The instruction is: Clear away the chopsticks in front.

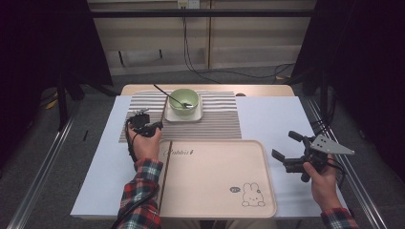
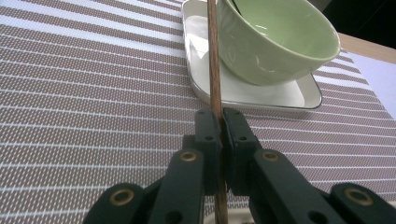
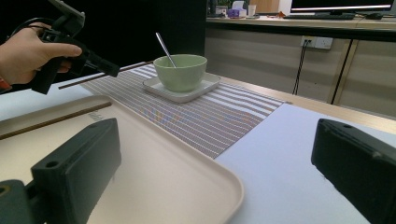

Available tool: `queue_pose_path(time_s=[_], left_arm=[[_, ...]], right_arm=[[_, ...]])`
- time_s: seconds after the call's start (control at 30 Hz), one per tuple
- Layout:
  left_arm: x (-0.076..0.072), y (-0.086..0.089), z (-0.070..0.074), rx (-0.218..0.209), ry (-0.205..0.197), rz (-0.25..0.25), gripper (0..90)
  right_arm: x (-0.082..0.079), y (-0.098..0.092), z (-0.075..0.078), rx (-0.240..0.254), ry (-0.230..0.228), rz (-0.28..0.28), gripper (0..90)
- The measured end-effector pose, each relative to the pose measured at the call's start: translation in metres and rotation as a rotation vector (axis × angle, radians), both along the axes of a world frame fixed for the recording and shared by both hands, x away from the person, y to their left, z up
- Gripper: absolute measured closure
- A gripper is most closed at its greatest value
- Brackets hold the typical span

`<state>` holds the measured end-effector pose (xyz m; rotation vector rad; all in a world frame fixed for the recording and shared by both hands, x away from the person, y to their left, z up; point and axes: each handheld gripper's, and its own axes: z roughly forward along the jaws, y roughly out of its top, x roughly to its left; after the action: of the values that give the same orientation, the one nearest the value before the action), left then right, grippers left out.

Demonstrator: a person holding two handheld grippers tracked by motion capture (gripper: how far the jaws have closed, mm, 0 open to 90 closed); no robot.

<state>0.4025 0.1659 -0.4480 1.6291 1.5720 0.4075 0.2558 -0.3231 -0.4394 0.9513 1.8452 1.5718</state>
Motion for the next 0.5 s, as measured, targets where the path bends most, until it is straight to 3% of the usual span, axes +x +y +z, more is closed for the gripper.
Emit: queue_pose_path(time_s=[0.27,0.5], left_arm=[[-0.014,0.002,0.002,-0.005,0.001,0.013,85.9],[-0.026,0.005,0.001,-0.033,-0.008,0.020,85.9]], right_arm=[[0.000,0.000,0.000,0.002,0.002,-0.002,1.0],[0.000,0.000,0.000,-0.004,-0.002,0.002,1.0]])
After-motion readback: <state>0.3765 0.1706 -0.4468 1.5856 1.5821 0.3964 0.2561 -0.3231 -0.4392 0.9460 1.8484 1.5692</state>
